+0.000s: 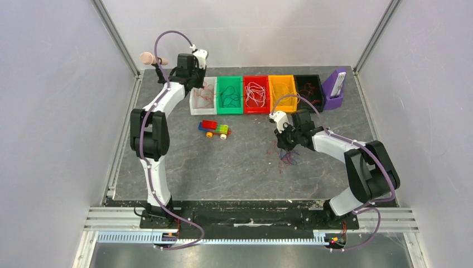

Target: Untangle the cables

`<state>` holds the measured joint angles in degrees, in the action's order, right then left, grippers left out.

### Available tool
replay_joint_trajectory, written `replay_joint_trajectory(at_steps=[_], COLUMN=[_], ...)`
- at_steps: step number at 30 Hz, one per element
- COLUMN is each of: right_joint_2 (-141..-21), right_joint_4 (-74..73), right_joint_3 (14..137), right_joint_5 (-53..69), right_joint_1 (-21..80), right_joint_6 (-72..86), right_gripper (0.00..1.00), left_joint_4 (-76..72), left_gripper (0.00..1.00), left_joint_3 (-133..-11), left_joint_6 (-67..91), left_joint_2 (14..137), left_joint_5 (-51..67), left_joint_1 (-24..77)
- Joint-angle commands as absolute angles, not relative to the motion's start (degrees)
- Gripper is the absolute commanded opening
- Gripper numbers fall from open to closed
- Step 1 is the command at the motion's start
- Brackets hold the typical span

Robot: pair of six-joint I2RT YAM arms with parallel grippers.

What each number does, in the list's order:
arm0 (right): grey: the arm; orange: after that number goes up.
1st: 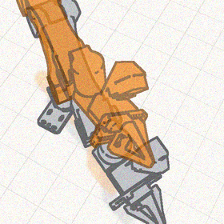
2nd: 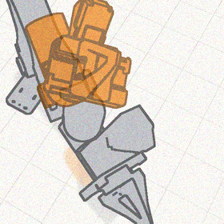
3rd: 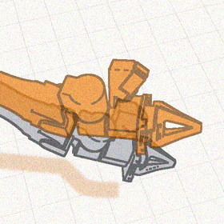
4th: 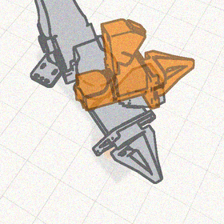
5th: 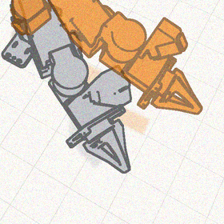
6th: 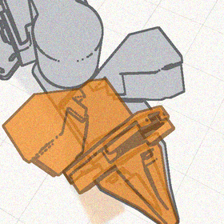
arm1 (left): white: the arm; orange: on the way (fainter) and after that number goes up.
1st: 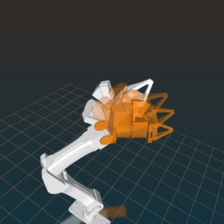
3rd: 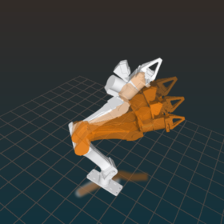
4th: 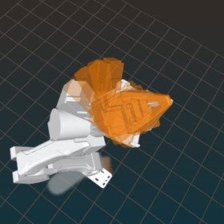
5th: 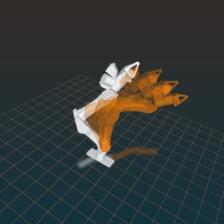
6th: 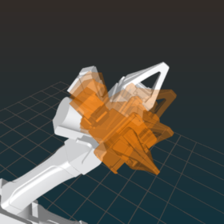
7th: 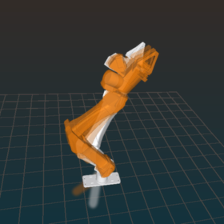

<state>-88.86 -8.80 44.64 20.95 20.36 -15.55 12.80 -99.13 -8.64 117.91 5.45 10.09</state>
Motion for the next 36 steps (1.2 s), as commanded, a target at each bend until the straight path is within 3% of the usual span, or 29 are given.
replay_joint_trajectory(at_steps=[1,9,14,16,21,31,36], right_joint_2=[-88.1,-89.3,-88.4,-88.0,-88.4,-87.8,-87.6], right_joint_4=[-9.4,-9.4,-9.4,-9.4,-9.2,-9.4,-9.4], right_joint_3=[46.9,48.0,48.5,48.4,48.5,48.3,48.0], right_joint_5=[22.7,23.6,24.5,25.0,25.5,25.3,25.1], right_joint_1=[19.6,19.4,19.4,19.4,19.4,19.4,19.4], right_joint_6=[-15.1,-14.1,-13.4,-13.1,-12.6,-12.9,-13.5], right_gripper=[0.0,0.0,0.0,0.0,0.0,0.0,0.0], left_joint_4=[10.0,16.4,20.5,20.6,32.8,46.5,47.3], left_gripper=[0.02,0.03,0.53,0.6,0.55,0.54,0.59], left_joint_3=[-101.0,-104.8,-106.3,-105.0,-107.0,-121.9,-127.5], left_joint_6=[-15.6,-18.6,-15.6,-15.0,-27.3,-30.1,-28.5], left_joint_2=[121.2,125.2,120.5,116.4,113.2,125.5,130.6], left_joint_5=[-2.5,-3.7,5.2,10.1,27.7,34.6,34.6], left_joint_1=[9.8,10.3,10.1,9.9,9.5,8.6,8.3])
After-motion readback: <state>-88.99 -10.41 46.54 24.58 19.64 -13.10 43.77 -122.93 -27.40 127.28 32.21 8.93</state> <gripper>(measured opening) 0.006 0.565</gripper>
